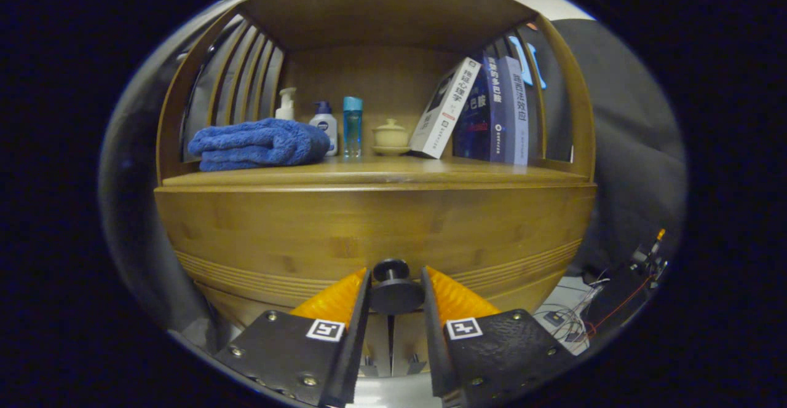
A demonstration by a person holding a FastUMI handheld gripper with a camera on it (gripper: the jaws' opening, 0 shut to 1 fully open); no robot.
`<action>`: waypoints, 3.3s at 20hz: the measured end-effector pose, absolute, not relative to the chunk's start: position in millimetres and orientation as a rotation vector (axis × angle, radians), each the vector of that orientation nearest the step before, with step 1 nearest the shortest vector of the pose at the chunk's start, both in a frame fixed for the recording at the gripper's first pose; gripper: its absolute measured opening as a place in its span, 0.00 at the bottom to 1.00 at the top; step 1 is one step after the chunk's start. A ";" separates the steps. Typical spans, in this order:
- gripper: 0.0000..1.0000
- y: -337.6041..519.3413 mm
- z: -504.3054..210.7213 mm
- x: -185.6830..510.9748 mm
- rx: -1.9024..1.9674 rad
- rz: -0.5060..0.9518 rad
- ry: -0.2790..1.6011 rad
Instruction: Pull open the drawer, take out the items inside it, and place them on the countertop above the cabinet.
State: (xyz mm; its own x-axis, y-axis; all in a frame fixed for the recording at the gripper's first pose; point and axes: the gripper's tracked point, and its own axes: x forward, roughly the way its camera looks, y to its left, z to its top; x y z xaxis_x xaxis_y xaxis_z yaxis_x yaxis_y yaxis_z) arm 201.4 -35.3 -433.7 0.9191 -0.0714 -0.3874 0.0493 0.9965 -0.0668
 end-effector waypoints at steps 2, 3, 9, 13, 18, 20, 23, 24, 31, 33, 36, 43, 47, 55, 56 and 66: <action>0.46 -35.9 -436.8 200.6 -0.005 -0.075 0.396; 0.46 -36.1 -437.1 201.9 0.017 -0.073 0.408; 0.35 -36.3 -439.4 199.9 -0.074 0.021 0.447; 0.33 -39.7 -437.3 189.2 -0.070 0.015 0.462; 0.33 -45.8 -429.2 151.1 -0.091 0.022 0.467; 0.33 -48.3 -425.9 136.8 -0.095 0.025 0.467; 0.33 -51.7 -421.0 116.8 -0.092 0.027 0.474; 0.33 -52.3 -420.4 110.7 -0.090 0.029 0.476; 0.32 -54.3 -414.5 65.5 -0.092 0.039 0.486; 0.32 -53.0 -415.8 50.8 -0.084 0.049 0.491; 0.32 -54.6 -413.7 38.1 -0.105 0.056 0.484; 0.32 -56.0 -411.5 25.7 -0.073 0.039 0.476; 0.28 -57.1 -411.4 15.3 -0.055 0.026 0.485; 0.34 -60.0 -402.1 -12.8 -0.016 0.020 0.579; 0.43 -59.0 -386.9 -10.8 0.009 0.013 0.555; 1.00 -59.5 -283.5 39.6 -0.074 -0.048 0.433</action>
State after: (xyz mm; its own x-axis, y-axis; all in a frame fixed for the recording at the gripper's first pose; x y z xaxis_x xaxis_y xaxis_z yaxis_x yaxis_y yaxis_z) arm 39.6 -59.5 -283.5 0.9067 -0.0626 -0.4171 0.0309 0.9961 -0.0822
